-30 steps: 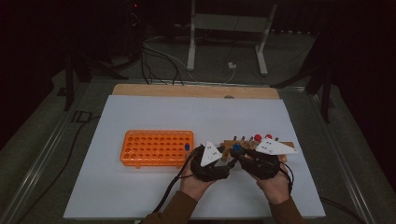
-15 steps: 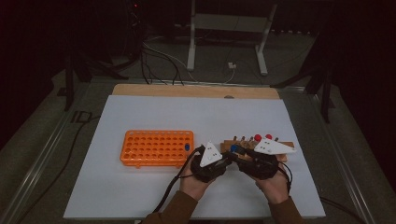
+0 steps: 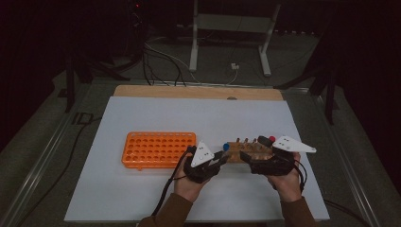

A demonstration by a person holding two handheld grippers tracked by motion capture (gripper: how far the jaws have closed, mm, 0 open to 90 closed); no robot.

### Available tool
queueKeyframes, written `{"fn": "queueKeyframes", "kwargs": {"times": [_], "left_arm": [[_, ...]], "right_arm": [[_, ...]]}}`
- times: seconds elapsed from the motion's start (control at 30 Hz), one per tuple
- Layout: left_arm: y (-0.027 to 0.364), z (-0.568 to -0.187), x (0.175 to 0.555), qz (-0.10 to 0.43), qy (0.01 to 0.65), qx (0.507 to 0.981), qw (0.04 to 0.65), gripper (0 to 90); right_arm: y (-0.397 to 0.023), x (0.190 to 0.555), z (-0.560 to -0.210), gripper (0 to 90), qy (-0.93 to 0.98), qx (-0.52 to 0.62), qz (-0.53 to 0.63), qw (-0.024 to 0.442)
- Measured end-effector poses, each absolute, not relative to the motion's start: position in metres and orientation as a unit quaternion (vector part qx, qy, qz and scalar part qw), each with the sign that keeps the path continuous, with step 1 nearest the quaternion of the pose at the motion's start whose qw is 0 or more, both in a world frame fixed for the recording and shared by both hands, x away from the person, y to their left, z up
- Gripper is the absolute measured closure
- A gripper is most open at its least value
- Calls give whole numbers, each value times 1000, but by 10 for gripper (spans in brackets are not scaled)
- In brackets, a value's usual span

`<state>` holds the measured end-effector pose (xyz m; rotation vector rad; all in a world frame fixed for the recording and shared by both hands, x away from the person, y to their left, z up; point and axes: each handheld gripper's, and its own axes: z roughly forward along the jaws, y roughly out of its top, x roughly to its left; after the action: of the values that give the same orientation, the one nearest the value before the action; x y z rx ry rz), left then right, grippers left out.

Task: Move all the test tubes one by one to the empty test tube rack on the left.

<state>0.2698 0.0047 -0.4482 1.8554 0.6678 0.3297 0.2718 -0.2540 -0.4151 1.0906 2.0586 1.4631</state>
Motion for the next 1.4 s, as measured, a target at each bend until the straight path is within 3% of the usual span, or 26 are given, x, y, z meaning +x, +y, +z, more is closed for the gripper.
{"fn": "queueKeyframes", "kwargs": {"times": [1.0,1.4], "left_arm": [[60,-443,259,126,285,774,552,765],[93,-442,265,147,308,764,548,766]], "right_arm": [[-271,276,-417,0,720,417,509,219],[-275,275,-416,0,717,419,512,219]]}}
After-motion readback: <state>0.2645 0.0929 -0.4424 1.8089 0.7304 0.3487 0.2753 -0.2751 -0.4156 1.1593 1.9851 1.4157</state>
